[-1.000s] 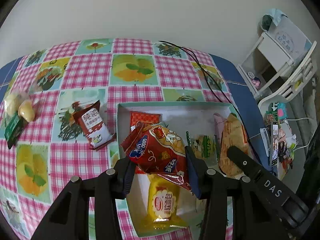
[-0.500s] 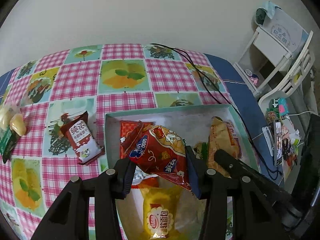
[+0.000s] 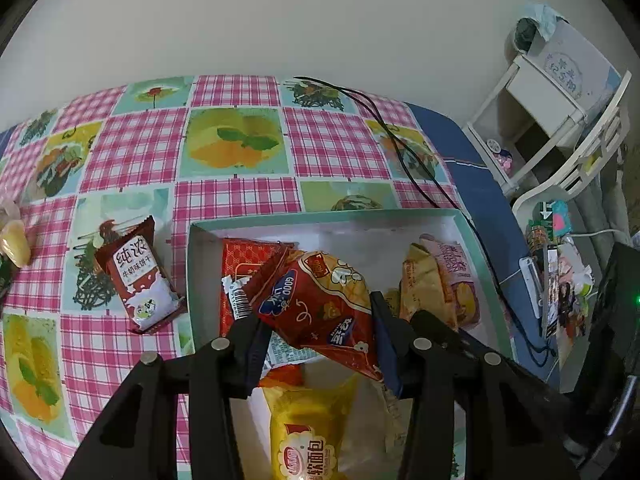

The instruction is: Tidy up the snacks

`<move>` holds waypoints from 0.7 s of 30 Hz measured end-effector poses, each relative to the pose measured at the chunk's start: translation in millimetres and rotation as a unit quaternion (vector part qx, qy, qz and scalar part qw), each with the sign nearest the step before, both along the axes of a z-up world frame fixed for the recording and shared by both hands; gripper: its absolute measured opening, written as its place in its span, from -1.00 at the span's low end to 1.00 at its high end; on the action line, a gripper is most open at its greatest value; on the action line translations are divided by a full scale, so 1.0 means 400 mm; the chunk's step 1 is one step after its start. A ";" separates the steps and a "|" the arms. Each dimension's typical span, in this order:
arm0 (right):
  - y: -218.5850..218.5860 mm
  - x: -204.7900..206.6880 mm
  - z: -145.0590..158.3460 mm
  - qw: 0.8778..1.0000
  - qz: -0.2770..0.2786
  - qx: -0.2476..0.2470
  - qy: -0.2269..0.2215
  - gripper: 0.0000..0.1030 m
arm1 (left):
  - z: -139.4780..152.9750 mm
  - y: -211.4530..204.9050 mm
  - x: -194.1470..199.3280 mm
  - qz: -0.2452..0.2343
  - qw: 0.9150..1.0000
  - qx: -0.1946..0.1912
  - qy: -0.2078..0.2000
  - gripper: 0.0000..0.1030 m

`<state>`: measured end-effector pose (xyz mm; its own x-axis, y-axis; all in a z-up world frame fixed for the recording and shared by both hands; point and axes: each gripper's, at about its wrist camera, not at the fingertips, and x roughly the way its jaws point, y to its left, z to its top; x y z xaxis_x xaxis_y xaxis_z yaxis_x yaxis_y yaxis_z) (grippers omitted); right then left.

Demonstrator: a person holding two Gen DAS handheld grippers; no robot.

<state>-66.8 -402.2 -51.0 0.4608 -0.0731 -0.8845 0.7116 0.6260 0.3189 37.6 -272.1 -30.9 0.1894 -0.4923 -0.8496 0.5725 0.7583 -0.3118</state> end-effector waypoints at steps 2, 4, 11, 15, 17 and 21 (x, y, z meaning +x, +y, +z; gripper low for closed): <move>0.001 -0.001 0.000 1.000 0.000 -0.002 0.003 -0.25 | 0.001 0.004 0.003 0.001 1.000 -0.004 0.007 -0.04; 0.003 0.000 0.004 1.000 0.001 -0.006 0.007 -0.25 | 0.005 0.008 0.006 0.003 1.000 -0.009 0.014 -0.04; 0.009 -0.003 0.024 1.000 0.005 -0.015 0.015 0.01 | 0.036 0.027 0.010 0.009 0.999 -0.022 0.023 0.18; 0.012 -0.009 0.043 0.999 0.004 -0.024 0.024 0.03 | 0.048 0.049 0.017 0.025 0.999 -0.008 0.029 0.18; 0.015 -0.012 0.052 0.999 0.006 -0.026 0.030 0.09 | 0.050 0.064 0.023 0.038 0.999 0.012 0.029 0.19; 0.034 -0.014 0.073 0.998 0.015 -0.040 0.046 0.38 | 0.047 0.100 0.037 0.056 0.997 0.049 0.017 0.23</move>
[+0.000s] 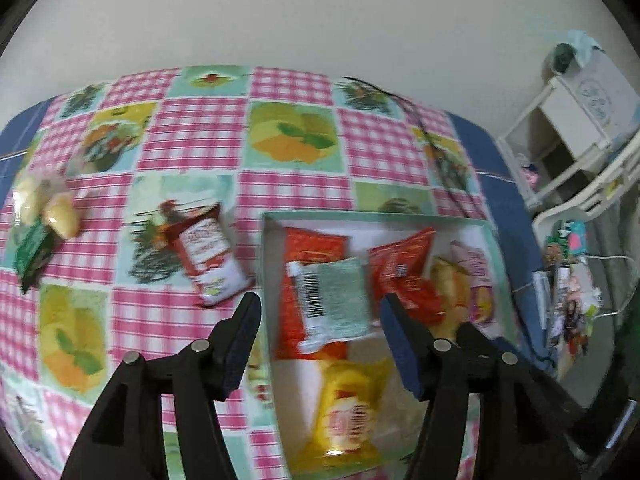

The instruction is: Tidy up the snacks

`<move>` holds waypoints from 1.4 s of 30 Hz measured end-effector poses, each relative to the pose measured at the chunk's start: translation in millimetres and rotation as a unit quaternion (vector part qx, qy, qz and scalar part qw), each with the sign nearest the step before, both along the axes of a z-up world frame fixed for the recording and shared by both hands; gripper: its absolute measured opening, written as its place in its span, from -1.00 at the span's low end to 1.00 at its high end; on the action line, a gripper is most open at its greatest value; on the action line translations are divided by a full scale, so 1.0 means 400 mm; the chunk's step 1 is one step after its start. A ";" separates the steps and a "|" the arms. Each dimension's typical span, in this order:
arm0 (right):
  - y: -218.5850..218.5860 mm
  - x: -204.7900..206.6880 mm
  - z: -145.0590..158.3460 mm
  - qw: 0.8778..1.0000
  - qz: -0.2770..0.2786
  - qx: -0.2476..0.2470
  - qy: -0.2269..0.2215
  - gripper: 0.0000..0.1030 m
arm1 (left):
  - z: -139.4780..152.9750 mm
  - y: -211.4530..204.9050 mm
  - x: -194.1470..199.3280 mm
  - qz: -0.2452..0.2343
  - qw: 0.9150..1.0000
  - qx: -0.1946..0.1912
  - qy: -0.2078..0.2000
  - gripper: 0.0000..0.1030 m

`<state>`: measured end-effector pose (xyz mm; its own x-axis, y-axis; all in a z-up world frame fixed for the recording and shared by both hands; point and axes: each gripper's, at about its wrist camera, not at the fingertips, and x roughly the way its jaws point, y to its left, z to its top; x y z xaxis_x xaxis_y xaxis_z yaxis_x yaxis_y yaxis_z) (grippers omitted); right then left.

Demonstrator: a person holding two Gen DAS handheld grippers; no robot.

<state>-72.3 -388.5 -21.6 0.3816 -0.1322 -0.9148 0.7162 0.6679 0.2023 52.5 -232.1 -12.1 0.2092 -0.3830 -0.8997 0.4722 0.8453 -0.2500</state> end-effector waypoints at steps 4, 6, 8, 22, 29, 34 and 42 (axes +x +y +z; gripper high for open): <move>0.020 0.002 0.013 1.000 0.012 -0.012 0.006 0.61 | -0.015 0.036 0.017 0.014 0.999 0.028 -0.005 0.43; 0.028 0.005 0.016 1.000 0.017 -0.015 0.007 0.72 | -0.022 0.055 0.024 0.022 0.999 0.034 -0.006 0.59; 0.037 0.008 0.019 1.000 0.022 -0.017 0.008 0.86 | -0.026 0.073 0.031 0.028 0.999 0.039 -0.006 0.62; 0.151 0.093 0.034 0.997 0.067 -0.024 0.003 1.00 | -0.063 0.200 0.080 0.065 0.994 0.087 -0.008 0.72; 0.260 0.168 0.035 0.992 0.120 -0.025 -0.004 1.00 | -0.062 0.292 0.124 0.085 0.993 0.086 0.001 0.72; 0.334 0.221 0.040 0.987 0.155 -0.018 -0.026 1.00 | -0.063 0.388 0.171 0.122 0.989 0.083 0.010 0.72; 0.431 0.303 0.010 0.978 0.206 -0.006 -0.043 0.99 | -0.061 0.540 0.266 0.163 0.983 0.084 0.007 0.72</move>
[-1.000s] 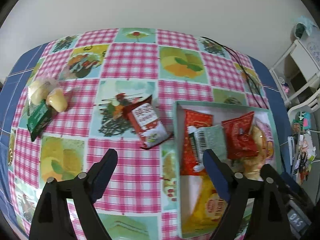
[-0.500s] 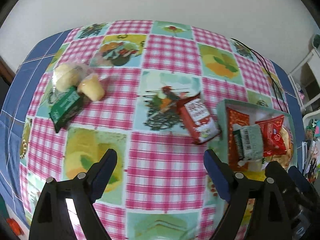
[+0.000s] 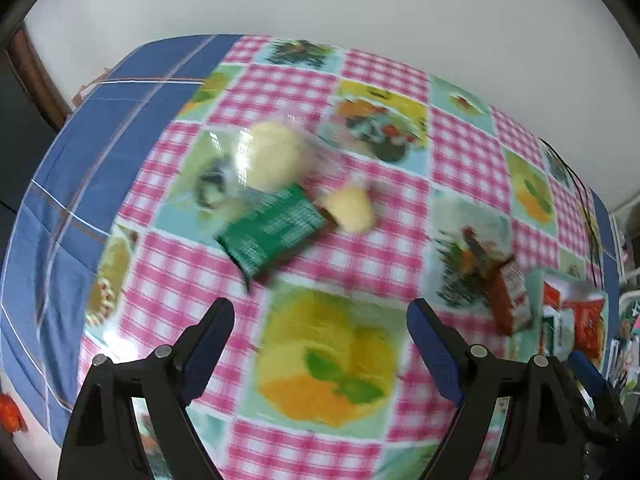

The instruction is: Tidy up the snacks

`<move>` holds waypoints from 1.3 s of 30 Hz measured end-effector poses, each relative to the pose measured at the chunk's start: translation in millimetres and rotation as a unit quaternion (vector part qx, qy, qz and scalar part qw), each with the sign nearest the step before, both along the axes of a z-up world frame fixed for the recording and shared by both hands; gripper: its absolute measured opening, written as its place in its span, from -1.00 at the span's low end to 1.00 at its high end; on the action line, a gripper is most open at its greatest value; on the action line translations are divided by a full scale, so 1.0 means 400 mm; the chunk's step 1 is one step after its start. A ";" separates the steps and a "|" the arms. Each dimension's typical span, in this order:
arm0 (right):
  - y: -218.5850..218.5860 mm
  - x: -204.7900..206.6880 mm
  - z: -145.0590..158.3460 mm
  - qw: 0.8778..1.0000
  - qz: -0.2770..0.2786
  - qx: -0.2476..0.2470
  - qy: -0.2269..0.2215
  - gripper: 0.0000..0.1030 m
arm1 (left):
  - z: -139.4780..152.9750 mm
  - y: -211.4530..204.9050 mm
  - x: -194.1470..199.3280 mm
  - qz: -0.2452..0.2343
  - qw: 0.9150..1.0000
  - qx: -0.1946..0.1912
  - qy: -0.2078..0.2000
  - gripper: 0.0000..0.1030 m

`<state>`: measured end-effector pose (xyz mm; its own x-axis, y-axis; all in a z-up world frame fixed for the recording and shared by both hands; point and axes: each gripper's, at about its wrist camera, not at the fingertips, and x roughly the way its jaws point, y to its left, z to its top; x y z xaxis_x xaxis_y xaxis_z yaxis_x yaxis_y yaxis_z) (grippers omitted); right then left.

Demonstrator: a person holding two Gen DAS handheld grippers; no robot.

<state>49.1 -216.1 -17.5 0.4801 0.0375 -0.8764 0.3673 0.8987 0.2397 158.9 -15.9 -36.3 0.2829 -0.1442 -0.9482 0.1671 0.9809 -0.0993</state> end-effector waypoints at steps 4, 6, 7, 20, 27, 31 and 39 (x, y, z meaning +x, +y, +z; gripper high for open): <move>0.004 0.030 -0.023 1.000 0.003 -0.001 0.001 0.95 | -0.005 0.041 0.051 0.000 1.000 -0.004 -0.012 0.72; -0.003 0.048 -0.034 1.000 0.006 -0.002 0.004 0.80 | -0.012 0.049 0.075 -0.009 1.000 -0.002 -0.019 0.72; -0.005 0.055 -0.038 1.000 0.008 -0.005 0.005 0.77 | -0.016 0.050 0.081 -0.012 1.000 -0.001 -0.022 0.72; -0.043 0.139 -0.107 0.999 0.026 -0.027 0.022 0.30 | -0.092 0.006 0.135 -0.065 0.997 -0.020 -0.029 0.71; -0.053 0.156 -0.150 0.999 0.029 -0.015 0.029 0.29 | -0.123 0.008 0.156 -0.066 0.997 -0.021 -0.031 0.71; -0.048 0.161 -0.170 0.999 0.031 -0.006 0.040 0.26 | -0.138 0.003 0.160 -0.067 0.998 -0.015 -0.013 0.68; -0.007 0.168 -0.174 0.997 0.051 -0.024 0.056 -0.17 | -0.129 -0.011 0.153 -0.074 0.997 -0.003 0.010 -0.16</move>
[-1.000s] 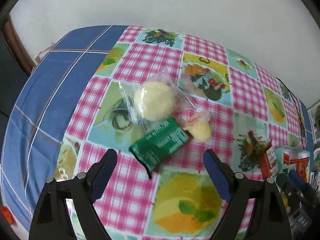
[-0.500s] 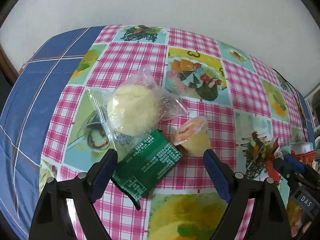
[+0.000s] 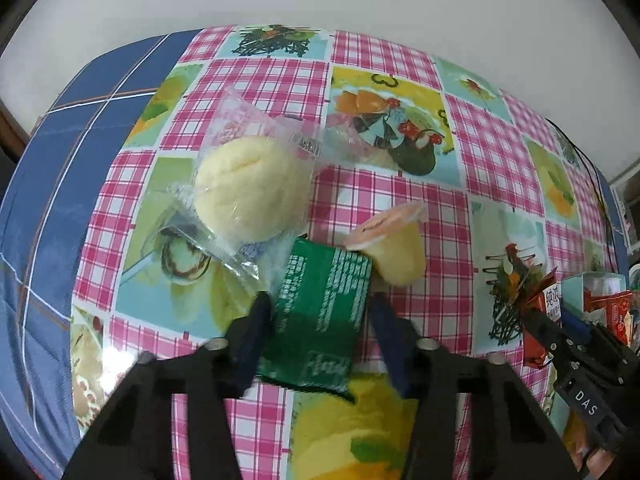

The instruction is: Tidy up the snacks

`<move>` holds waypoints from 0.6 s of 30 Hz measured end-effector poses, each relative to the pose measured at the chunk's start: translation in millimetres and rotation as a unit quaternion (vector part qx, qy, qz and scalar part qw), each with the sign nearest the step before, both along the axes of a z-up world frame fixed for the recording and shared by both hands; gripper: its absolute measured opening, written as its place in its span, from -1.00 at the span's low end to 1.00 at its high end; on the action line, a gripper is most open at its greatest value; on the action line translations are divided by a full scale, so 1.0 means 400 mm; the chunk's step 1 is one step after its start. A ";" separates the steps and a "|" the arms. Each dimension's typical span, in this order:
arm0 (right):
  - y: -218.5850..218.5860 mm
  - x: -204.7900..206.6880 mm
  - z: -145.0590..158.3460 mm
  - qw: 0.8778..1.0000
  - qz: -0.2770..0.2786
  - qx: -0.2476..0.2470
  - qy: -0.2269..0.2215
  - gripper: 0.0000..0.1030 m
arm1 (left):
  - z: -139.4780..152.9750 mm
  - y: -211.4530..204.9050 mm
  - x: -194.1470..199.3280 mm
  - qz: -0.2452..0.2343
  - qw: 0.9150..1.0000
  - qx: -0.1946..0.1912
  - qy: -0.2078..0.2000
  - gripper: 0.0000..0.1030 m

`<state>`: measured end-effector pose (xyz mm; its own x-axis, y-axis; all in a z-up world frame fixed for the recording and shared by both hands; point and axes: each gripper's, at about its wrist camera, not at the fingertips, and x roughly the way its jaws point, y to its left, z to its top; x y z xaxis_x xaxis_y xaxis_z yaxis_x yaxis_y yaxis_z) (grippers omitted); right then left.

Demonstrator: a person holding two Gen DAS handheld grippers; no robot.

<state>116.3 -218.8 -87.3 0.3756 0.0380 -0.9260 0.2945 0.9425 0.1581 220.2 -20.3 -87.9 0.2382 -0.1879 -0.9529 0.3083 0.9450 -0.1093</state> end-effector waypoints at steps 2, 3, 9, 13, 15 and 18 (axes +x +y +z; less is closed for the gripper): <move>0.007 -0.002 0.003 1.000 0.004 -0.002 0.003 -0.18 | 0.000 -0.002 -0.003 0.000 1.000 -0.003 0.004 -0.19; 0.010 -0.005 0.007 1.000 0.003 -0.002 0.003 -0.19 | 0.001 -0.004 -0.007 -0.001 1.000 -0.003 0.006 -0.19; 0.026 -0.030 0.042 1.000 0.003 -0.005 0.001 -0.19 | 0.030 -0.006 -0.041 0.005 1.000 -0.008 0.006 -0.20; 0.030 -0.059 0.075 1.000 0.002 -0.011 -0.003 -0.19 | 0.062 -0.014 -0.078 0.011 1.000 -0.009 -0.003 -0.20; 0.030 -0.075 0.089 1.000 0.000 -0.011 -0.006 -0.19 | 0.076 -0.023 -0.093 0.011 1.000 -0.013 -0.005 -0.20; 0.029 -0.103 0.112 1.000 -0.004 -0.012 -0.011 -0.19 | 0.100 -0.034 -0.131 0.008 1.000 -0.021 -0.008 -0.20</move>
<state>75.0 -207.3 -42.3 0.3954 0.0124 -0.9184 0.2992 0.9436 0.1415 167.6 -34.0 -48.0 0.2564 -0.2244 -0.9402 0.2953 0.9444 -0.1449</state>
